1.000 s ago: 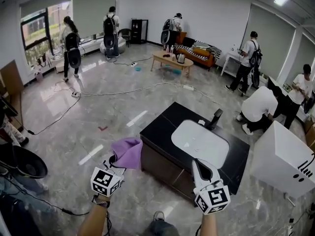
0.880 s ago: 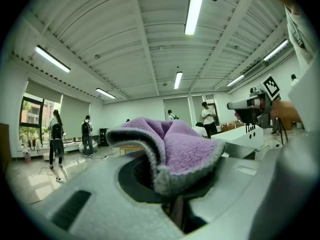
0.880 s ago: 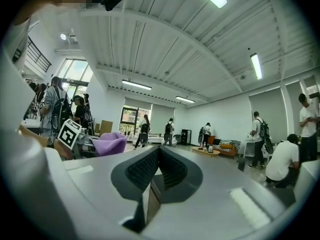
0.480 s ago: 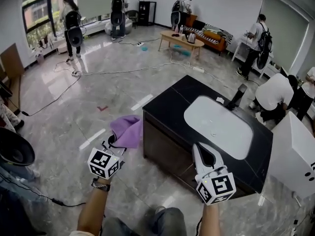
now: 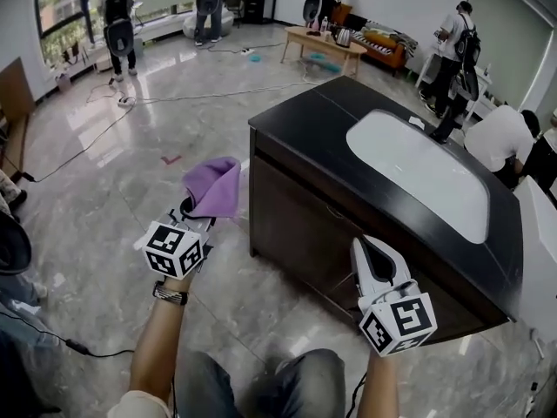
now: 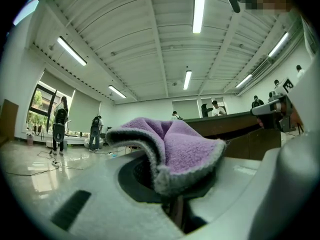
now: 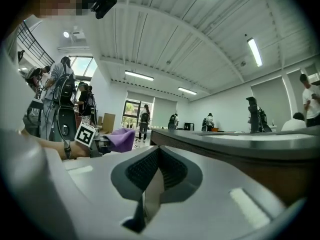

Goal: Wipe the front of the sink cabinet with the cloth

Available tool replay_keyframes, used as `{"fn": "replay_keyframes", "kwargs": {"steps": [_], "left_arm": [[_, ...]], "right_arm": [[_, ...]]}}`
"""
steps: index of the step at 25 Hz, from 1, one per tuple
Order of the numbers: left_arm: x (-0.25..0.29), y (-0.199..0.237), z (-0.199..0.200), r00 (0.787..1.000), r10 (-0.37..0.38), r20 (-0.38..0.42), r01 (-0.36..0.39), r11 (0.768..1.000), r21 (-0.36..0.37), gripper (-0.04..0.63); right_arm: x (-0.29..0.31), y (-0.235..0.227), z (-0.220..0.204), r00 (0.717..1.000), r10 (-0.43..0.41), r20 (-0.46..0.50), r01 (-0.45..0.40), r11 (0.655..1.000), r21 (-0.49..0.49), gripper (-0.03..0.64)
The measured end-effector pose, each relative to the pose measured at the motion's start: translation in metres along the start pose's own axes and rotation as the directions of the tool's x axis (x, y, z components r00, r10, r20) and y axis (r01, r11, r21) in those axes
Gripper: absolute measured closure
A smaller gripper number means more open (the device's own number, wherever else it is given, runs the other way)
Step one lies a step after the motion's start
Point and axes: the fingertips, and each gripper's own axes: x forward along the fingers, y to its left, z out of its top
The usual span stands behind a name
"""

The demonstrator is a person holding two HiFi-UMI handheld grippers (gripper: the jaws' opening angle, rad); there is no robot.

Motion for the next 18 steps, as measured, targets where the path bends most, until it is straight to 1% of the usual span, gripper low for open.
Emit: {"fn": "replay_keyframes", "kwargs": {"steps": [4,8,11,14,17,18], "left_arm": [[0.006,0.003,-0.035,1.000,0.013,0.012,-0.013,1.000,-0.006,0.548],[0.014,0.005,-0.052,1.000,0.024,0.021,-0.024,1.000,-0.010,0.548],[0.023,0.015,-0.055,0.999,0.050,0.017,-0.050,0.999,-0.015,0.548],[0.035,0.030,-0.055,0.995,0.101,0.021,-0.100,0.994,-0.036,0.548],[0.047,0.040,-0.053,0.989,0.141,0.041,-0.141,0.990,-0.006,0.548],[0.052,0.042,-0.052,0.988,0.146,0.046,-0.146,0.989,-0.010,0.548]], "right_arm": [[-0.007,-0.007,-0.030,1.000,-0.018,0.014,0.018,1.000,0.008,0.609],[-0.013,-0.010,-0.049,0.999,-0.034,0.023,0.034,0.999,0.015,0.609],[-0.017,-0.011,-0.055,0.999,-0.036,0.020,0.036,0.999,0.032,0.609],[-0.025,-0.014,-0.054,0.998,-0.052,0.019,0.051,0.998,0.040,0.609],[-0.033,-0.014,-0.054,0.998,-0.067,0.020,0.067,0.998,0.006,0.609],[-0.036,-0.014,-0.056,0.998,-0.068,0.019,0.068,0.998,-0.010,0.609]]}}
